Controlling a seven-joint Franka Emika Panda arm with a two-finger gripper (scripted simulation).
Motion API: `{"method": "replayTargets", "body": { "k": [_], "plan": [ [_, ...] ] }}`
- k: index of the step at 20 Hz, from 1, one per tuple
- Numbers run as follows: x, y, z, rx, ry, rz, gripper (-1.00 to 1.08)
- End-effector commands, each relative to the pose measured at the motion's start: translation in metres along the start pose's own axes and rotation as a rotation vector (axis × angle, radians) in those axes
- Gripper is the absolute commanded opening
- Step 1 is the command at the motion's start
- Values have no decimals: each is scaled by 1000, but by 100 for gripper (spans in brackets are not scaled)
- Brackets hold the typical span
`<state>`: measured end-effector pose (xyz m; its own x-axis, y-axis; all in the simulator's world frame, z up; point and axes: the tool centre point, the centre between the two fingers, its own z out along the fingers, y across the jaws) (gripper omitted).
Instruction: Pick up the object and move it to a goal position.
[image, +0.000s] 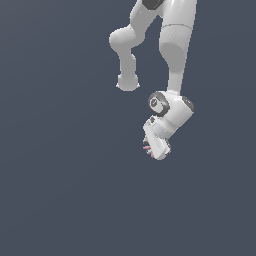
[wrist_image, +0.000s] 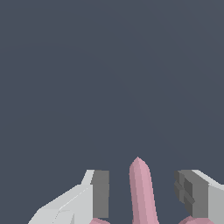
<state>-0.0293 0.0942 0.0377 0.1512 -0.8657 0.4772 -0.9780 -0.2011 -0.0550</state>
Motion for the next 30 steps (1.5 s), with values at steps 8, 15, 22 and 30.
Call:
{"method": "replayTargets", "body": {
  "k": [8, 15, 22, 30],
  "plan": [
    [0, 0, 8, 0, 0, 1, -100],
    [1, 0, 8, 0, 0, 1, -100],
    [25, -7, 15, 0, 1, 1, -100],
    [94, -28, 35, 0, 2, 1, -100]
  ]
}}
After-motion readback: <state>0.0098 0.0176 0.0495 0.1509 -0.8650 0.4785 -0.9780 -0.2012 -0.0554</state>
